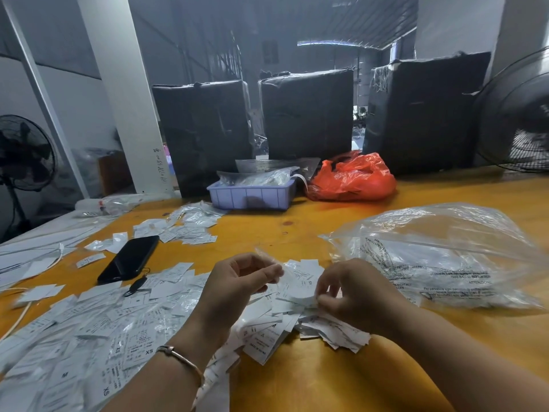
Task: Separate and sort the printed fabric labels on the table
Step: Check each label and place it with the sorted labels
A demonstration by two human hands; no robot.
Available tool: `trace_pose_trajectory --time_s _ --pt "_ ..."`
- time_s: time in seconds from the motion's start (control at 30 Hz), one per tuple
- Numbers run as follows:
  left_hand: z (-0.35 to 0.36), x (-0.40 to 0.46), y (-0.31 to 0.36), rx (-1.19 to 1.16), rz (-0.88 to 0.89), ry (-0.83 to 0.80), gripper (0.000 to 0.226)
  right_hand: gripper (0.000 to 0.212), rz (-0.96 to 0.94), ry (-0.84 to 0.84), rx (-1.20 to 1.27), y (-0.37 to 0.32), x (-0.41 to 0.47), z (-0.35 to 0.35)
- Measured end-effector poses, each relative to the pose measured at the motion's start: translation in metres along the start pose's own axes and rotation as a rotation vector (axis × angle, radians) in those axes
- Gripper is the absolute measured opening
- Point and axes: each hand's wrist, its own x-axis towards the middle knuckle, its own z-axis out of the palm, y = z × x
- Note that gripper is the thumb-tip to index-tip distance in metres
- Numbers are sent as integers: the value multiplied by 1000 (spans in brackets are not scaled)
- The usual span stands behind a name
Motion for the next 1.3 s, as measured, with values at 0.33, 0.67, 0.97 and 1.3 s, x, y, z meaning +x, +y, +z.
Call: trace_pose_trajectory --time_s 0.33,0.67,0.97,1.3 --pt "-4 2 3 -264 -108 -41 12 4 306 165 824 9 4 -11" --pt "-4 2 3 -247 -167 -152 18 24 359 113 1243 9 7 -16" --pt "-3 2 1 -189 -146 -189 26 4 310 142 1193 8 6 -18" --pt "4 -4 0 -22 119 -160 25 28 127 287 978 -5 2 -16"
